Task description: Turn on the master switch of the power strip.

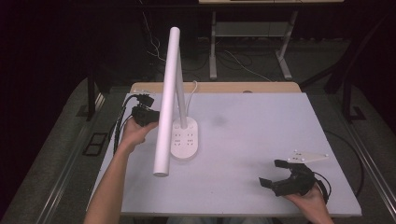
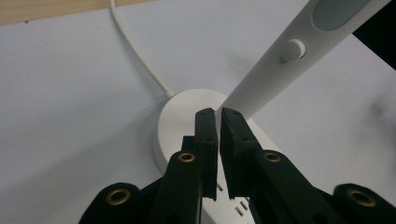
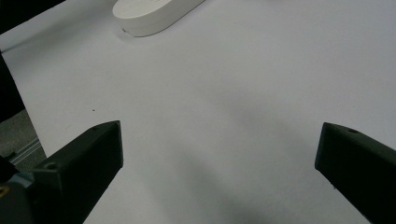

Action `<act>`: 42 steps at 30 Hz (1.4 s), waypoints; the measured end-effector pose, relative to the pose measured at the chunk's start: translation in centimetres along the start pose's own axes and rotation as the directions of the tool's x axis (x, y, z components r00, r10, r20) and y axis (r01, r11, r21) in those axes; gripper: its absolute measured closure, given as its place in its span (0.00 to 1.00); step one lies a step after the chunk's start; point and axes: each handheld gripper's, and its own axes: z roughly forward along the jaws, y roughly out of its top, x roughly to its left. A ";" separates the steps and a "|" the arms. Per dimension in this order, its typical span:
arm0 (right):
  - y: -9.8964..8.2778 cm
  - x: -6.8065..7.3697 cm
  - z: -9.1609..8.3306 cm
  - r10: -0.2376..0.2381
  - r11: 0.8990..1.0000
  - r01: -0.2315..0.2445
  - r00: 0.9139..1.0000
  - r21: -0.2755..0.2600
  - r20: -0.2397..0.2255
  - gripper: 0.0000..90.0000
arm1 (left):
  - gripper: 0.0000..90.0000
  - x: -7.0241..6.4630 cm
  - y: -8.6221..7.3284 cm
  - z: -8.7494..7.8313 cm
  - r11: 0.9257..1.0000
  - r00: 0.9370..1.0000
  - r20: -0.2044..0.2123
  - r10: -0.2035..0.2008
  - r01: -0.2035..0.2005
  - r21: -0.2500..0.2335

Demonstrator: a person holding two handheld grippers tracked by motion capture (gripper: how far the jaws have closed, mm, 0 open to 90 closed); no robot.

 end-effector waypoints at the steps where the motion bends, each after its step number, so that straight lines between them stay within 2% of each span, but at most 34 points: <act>1: 0.0 0.0 0.0 -0.001 1.000 0.001 1.000 -0.001 0.000 0.00 | 0.97 -0.1 0.0 0.2 1.000 1.000 -0.006 -0.005 0.005 -0.003; 11: 0.0 0.0 0.0 -0.004 1.000 0.004 1.000 0.001 -0.002 0.00 | 1.00 -0.2 -0.1 1.3 1.000 1.000 -0.012 0.000 0.001 0.007; 21: 0.0 0.0 0.1 -0.009 1.000 0.009 1.000 0.001 -0.005 0.00 | 1.00 -0.1 -0.3 2.5 1.000 0.999 -0.041 0.012 -0.012 0.008; 35: 0.0 0.0 0.1 -0.013 1.000 0.013 1.000 0.007 -0.008 0.00 | 1.00 -0.1 -0.7 4.0 0.999 0.999 -0.041 0.024 -0.022 0.047; 42: 0.0 0.0 0.2 -0.014 1.000 0.015 1.000 0.008 -0.011 0.00 | 1.00 0.0 -1.1 4.5 0.996 0.997 -0.071 0.038 -0.033 0.080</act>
